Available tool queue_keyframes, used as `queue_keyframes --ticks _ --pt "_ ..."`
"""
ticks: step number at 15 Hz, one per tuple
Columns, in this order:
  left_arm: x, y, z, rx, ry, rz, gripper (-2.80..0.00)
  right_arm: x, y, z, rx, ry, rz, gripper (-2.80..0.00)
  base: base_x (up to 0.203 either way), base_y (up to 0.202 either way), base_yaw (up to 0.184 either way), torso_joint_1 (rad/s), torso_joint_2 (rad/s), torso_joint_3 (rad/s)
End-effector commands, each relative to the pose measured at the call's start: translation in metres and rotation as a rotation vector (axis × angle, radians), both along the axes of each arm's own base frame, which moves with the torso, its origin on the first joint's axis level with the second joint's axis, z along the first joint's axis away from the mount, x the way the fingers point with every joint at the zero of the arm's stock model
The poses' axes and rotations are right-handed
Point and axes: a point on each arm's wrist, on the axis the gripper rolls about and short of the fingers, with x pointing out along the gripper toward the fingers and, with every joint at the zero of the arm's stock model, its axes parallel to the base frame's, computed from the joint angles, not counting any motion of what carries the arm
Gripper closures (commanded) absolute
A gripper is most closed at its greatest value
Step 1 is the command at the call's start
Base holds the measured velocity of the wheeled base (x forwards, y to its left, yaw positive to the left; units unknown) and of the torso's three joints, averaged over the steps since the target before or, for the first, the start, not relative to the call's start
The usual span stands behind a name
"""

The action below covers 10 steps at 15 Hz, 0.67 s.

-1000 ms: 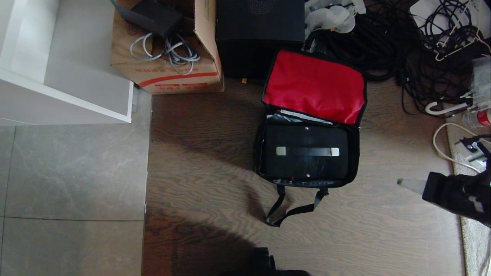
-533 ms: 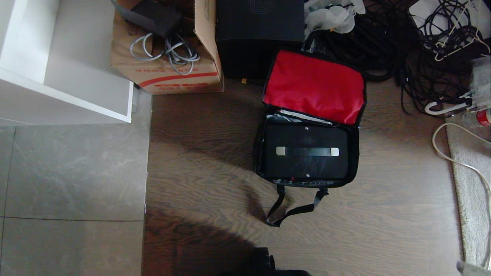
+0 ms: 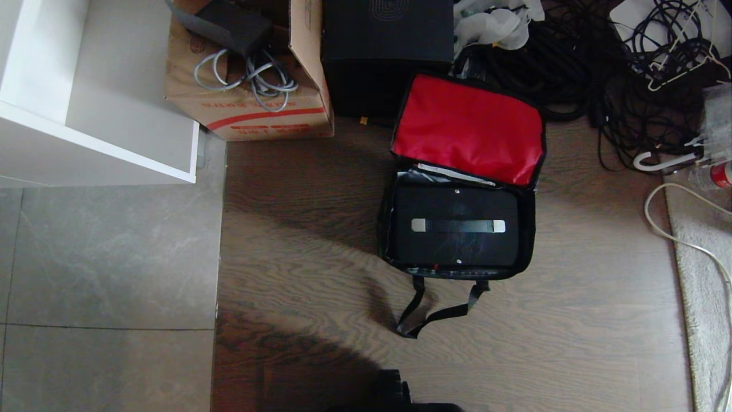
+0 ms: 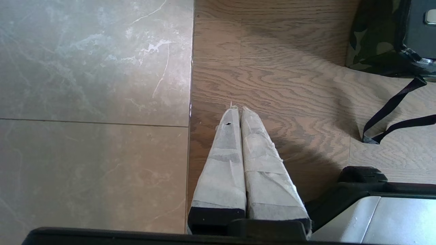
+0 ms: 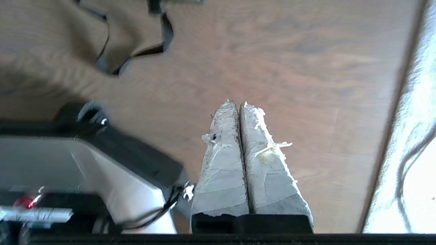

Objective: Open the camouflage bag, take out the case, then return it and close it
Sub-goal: Grip the handle

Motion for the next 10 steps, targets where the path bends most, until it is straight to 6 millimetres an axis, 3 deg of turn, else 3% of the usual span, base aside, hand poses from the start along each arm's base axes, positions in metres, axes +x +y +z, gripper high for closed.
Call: queue_keyframes --ticks 1,6,10 --pt "0.0 0.0 0.0 0.0 -0.001 0.0 0.0 -0.008 0.0 -0.002 -0.002 -0.082 0.008 0.0 0.0 0.0 0.0 0.0 0.0 0.0" --pt "0.0 0.0 0.0 0.0 -0.001 0.0 0.0 -0.026 0.0 -0.01 -0.015 -0.24 0.011 0.0 0.0 0.0 0.0 0.0 0.0 0.0" --pt "0.0 0.0 0.0 0.0 0.0 0.0 0.0 -0.026 0.0 -0.011 0.035 -0.239 -0.001 0.0 0.0 0.0 0.0 0.0 0.0 0.0"
